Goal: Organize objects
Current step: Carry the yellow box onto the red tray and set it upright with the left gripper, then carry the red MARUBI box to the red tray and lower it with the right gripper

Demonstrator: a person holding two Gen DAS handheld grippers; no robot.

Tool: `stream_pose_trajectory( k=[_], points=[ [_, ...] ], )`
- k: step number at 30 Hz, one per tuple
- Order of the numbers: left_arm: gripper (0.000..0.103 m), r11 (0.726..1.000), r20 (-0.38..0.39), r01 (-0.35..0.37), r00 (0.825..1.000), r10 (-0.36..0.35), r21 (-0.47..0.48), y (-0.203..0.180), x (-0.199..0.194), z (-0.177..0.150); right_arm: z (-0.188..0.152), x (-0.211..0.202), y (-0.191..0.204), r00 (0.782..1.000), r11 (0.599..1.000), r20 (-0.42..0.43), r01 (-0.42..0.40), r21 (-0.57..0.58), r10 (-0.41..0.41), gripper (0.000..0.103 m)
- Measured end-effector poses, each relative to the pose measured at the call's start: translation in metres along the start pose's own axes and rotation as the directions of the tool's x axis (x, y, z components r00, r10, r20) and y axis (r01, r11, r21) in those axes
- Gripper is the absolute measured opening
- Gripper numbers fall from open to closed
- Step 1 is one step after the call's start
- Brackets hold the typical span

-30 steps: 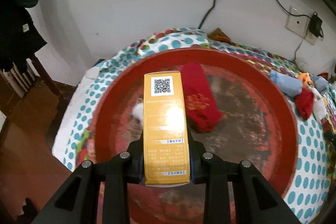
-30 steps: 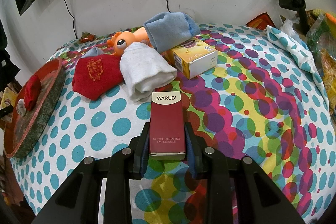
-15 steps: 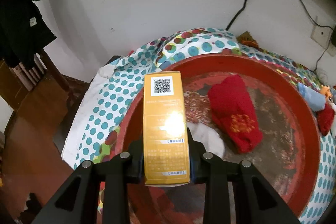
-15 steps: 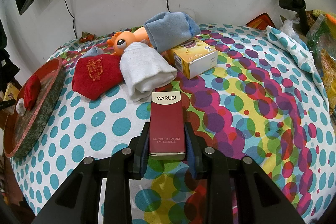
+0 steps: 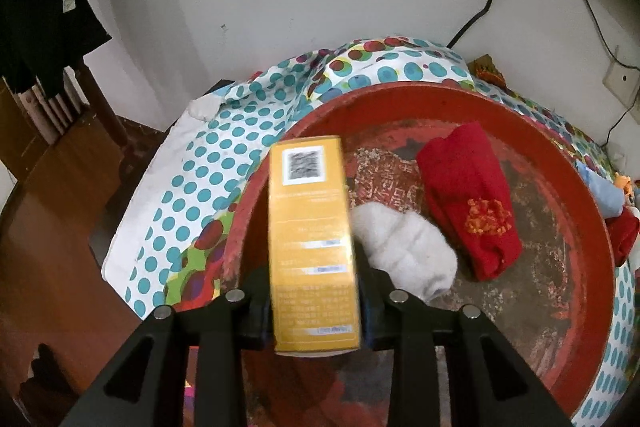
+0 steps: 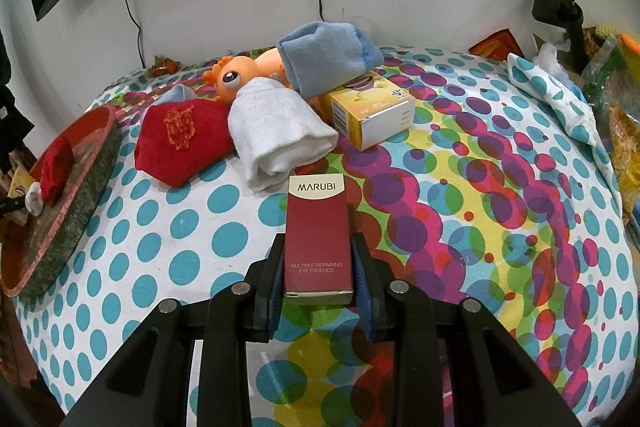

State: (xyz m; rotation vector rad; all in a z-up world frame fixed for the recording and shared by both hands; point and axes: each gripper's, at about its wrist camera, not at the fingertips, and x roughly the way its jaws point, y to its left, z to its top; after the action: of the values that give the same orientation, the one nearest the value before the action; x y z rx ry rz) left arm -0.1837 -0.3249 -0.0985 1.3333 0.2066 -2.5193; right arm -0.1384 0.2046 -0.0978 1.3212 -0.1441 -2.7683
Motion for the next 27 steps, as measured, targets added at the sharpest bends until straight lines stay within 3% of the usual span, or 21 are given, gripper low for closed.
stream_pose_trajectory(
  k=[5, 11, 20, 24, 27],
  points=[
    [0.039, 1.0, 0.0, 0.011, 1.0, -0.011, 0.007, -0.001, -0.007, -0.006, 0.0, 0.001, 0.002, 1.0, 1.0, -0.002, 0.016, -0.012, -0.016, 0.028],
    [0.041, 0.999, 0.087, -0.027, 0.996, 0.025, 0.031, -0.008, -0.035, -0.022, -0.001, 0.001, 0.007, 0.999, 0.999, -0.003, 0.041, -0.034, -0.041, 0.029],
    [0.041, 1.0, 0.145, 0.006, 0.989, -0.007, 0.009, -0.021, -0.067, -0.069, -0.002, 0.003, 0.016, 0.996, 0.994, -0.005, 0.086, -0.071, -0.087, 0.028],
    [0.041, 0.998, 0.143, 0.064, 0.988, -0.063, 0.003, -0.023, -0.069, -0.079, -0.003, 0.002, 0.019, 0.994, 0.991, -0.003, 0.105, -0.086, -0.106, 0.028],
    [0.041, 0.998, 0.147, 0.056, 0.988, -0.053, -0.014, -0.019, -0.068, -0.081, -0.003, 0.001, 0.018, 0.993, 0.99, 0.006, 0.116, -0.084, -0.116, 0.028]
  ],
)
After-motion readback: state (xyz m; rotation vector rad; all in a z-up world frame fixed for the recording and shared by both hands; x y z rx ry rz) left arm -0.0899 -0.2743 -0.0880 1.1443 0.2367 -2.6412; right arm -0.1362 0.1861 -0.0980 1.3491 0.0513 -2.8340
